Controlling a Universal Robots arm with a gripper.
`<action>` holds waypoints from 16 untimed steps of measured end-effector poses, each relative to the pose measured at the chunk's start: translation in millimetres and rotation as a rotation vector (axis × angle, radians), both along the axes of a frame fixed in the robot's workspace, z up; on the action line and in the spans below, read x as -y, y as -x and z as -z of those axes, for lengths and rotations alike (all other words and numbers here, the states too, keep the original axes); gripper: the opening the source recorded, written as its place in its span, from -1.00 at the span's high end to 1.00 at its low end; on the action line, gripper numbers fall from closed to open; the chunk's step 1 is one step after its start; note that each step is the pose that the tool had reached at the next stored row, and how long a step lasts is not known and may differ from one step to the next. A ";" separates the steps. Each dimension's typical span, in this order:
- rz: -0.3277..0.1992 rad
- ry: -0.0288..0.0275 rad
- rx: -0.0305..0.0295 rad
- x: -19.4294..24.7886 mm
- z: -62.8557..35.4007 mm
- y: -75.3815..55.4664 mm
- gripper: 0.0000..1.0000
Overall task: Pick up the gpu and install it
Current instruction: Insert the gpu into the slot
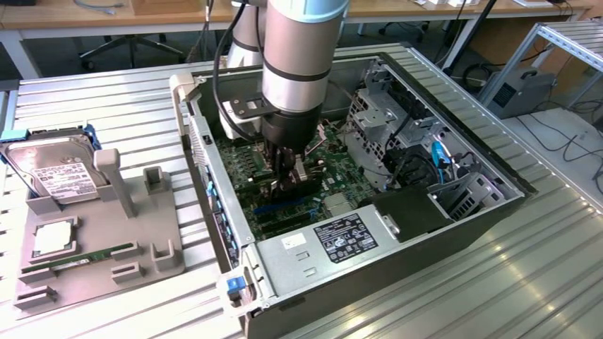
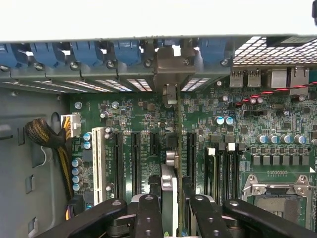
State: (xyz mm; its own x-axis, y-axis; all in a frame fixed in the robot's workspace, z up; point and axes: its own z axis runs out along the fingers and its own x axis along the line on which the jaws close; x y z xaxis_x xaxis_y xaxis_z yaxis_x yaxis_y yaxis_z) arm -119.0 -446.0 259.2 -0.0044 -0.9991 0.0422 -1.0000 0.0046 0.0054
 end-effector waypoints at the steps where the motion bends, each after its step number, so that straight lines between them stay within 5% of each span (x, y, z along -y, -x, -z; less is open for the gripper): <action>1: -0.001 -0.0006 0.0005 -0.1 0.1 -0.1 0.47; 16: -0.002 0.0014 0.0000 0.0 -1.0 0.1 0.47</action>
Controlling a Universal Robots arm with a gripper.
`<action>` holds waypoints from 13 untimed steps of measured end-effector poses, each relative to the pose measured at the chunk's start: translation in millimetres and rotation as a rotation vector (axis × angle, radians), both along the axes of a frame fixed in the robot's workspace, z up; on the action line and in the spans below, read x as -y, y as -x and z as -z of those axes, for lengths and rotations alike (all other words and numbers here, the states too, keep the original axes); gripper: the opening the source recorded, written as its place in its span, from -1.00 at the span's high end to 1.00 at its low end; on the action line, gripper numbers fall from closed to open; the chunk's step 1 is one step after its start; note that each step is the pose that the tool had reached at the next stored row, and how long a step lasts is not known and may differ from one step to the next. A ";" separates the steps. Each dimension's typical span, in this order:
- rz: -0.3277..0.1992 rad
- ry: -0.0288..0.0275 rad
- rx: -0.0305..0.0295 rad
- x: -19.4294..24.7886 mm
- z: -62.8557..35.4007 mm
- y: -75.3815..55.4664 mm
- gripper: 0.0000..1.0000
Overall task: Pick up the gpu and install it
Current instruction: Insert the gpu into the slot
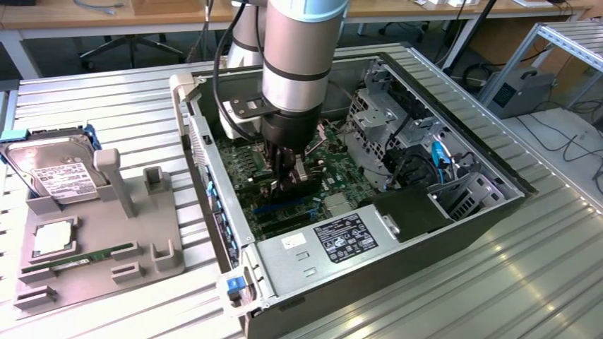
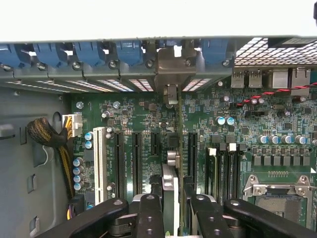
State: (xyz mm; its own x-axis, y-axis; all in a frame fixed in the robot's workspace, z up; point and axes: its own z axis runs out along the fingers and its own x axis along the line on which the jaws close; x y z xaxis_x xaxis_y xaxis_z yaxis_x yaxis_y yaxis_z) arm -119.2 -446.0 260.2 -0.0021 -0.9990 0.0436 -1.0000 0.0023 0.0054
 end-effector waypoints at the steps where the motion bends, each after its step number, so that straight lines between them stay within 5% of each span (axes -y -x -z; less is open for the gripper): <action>1: 0.000 0.0001 0.0000 0.0 0.1 0.0 0.47; 13: 0.000 -0.0004 0.0003 0.0 3.9 0.0 0.47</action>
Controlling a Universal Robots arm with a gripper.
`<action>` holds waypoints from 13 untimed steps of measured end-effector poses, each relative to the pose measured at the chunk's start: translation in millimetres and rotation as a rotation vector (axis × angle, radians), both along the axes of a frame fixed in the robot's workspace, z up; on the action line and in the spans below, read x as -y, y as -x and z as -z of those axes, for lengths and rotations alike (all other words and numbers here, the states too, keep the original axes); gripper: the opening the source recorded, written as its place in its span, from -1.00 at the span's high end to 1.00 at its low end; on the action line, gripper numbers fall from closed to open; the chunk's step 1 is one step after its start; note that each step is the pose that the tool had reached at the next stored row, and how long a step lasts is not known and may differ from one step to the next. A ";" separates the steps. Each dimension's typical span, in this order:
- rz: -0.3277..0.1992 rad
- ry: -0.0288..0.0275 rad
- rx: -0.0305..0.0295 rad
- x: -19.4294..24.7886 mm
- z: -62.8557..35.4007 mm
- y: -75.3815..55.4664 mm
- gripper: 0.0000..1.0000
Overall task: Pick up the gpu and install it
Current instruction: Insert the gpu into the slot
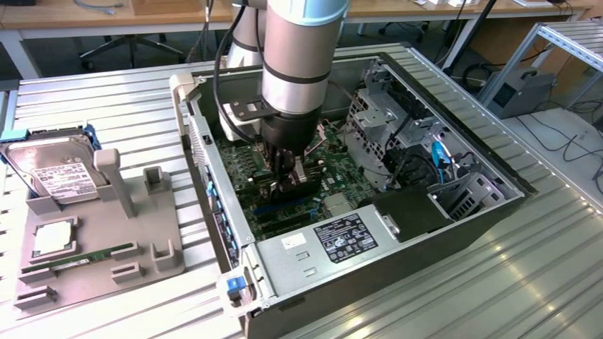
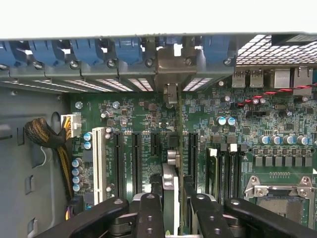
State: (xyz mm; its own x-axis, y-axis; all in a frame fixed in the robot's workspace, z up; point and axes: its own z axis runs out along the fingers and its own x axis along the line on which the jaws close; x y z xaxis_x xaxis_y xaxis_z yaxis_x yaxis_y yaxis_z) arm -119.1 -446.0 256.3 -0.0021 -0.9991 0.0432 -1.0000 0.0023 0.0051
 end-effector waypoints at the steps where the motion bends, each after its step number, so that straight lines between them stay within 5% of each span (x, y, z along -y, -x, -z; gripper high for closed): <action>1: 0.000 0.0003 -0.0003 0.0 0.3 0.0 0.47; 9: 0.000 0.0002 -0.0002 0.0 0.5 0.0 0.47; 13: 0.000 0.0002 -0.0002 0.0 0.5 0.0 0.19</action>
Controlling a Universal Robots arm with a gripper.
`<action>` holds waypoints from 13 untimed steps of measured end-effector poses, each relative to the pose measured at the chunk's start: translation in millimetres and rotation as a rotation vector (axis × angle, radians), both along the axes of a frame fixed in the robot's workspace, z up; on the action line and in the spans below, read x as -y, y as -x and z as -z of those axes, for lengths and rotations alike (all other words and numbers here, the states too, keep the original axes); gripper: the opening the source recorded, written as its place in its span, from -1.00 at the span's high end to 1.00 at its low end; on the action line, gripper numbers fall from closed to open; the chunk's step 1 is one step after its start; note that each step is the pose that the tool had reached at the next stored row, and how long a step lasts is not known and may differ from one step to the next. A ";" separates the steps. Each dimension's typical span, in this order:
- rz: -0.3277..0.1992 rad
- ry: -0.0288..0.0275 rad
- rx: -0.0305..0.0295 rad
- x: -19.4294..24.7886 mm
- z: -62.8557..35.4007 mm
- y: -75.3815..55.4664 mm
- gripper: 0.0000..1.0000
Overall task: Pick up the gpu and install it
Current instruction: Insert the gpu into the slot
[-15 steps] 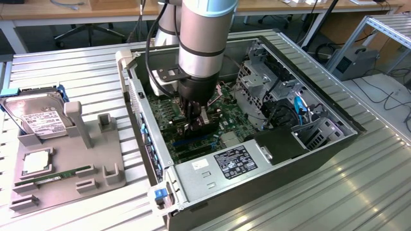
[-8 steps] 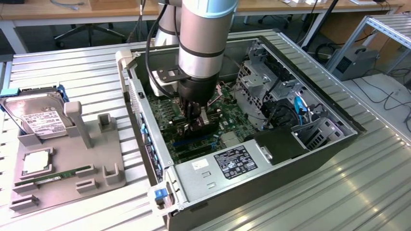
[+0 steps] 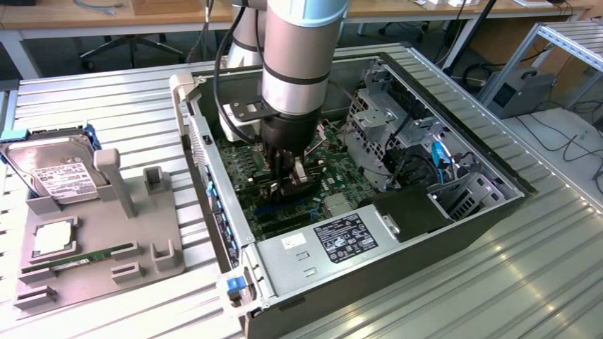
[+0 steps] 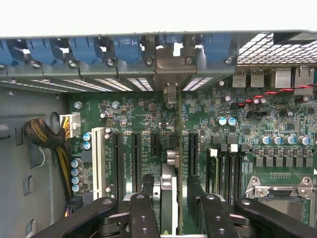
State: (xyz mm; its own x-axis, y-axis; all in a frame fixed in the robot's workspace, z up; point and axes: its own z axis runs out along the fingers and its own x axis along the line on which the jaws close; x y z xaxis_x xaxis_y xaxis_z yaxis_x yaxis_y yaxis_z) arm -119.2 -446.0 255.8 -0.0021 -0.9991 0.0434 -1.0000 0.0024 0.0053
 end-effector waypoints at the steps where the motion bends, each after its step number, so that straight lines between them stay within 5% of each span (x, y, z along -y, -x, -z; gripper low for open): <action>1: 0.000 0.0000 0.0000 0.0 0.0 0.0 0.19; 9: 0.000 0.0046 0.0000 -4.1 -24.3 0.0 0.19; 13: 0.000 0.0057 -0.0024 -7.3 -26.4 -2.2 0.19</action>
State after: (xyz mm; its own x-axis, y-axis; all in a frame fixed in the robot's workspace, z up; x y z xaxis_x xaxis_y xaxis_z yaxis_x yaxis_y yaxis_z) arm -117.0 -438.7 282.1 -0.0019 -0.9988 0.0491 -1.0000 0.0023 0.0077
